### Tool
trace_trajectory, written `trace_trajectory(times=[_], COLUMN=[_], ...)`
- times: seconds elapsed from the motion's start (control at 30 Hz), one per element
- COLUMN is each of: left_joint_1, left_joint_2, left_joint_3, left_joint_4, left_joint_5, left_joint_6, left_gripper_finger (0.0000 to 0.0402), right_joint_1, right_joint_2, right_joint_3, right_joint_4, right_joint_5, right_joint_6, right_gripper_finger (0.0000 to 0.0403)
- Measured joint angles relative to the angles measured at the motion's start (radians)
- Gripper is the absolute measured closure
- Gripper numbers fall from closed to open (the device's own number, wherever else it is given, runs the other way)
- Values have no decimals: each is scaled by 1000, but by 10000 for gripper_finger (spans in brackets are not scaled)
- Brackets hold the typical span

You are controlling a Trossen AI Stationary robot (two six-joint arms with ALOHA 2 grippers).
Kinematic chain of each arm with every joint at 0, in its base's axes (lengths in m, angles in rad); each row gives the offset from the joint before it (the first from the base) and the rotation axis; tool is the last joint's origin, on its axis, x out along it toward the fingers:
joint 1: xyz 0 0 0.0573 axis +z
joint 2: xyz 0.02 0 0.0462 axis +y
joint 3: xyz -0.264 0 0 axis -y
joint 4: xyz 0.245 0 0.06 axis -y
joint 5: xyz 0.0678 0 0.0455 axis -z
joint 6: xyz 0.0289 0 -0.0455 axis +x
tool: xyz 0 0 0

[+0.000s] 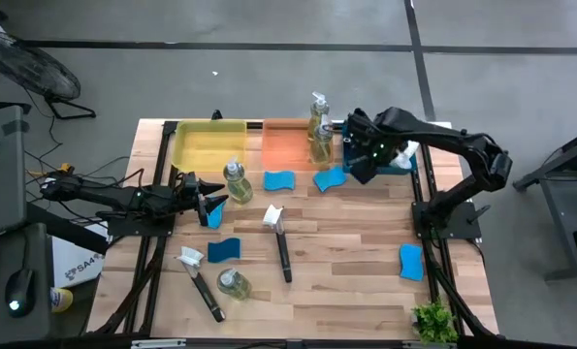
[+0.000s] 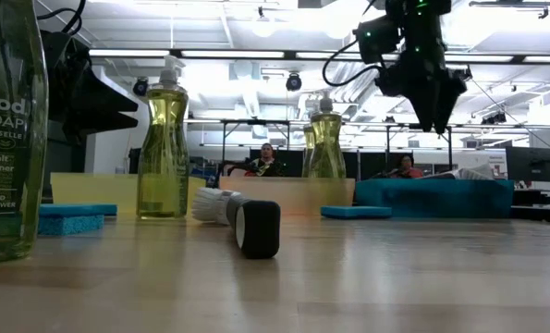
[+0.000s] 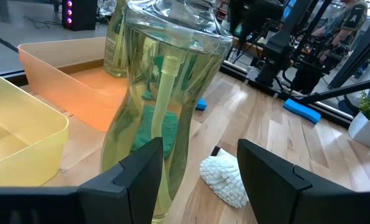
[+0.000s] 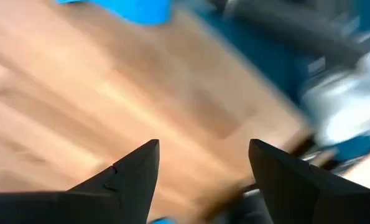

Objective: Pick & Place Kitchen Sink Supplies
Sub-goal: Put the black dish brush into the blue bin

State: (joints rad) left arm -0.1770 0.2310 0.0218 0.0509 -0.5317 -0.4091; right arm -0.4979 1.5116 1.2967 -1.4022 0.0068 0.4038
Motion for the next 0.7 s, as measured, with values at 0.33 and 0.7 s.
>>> trace_trajectory(times=[0.33, 0.7], left_joint_1=[0, 0], left_joint_2=[0, 0], left_joint_3=[0, 0], left_joint_4=[0, 0], left_joint_5=[0, 0], left_joint_6=[0, 0], left_gripper_finger=[199, 199], right_joint_1=[205, 477], right_joint_2=[0, 0], right_joint_3=[-48, -149], right_joint_4=[33, 339], right_joint_5=[-76, -34], right_joint_6=[359, 510], right_gripper_finger=[160, 160])
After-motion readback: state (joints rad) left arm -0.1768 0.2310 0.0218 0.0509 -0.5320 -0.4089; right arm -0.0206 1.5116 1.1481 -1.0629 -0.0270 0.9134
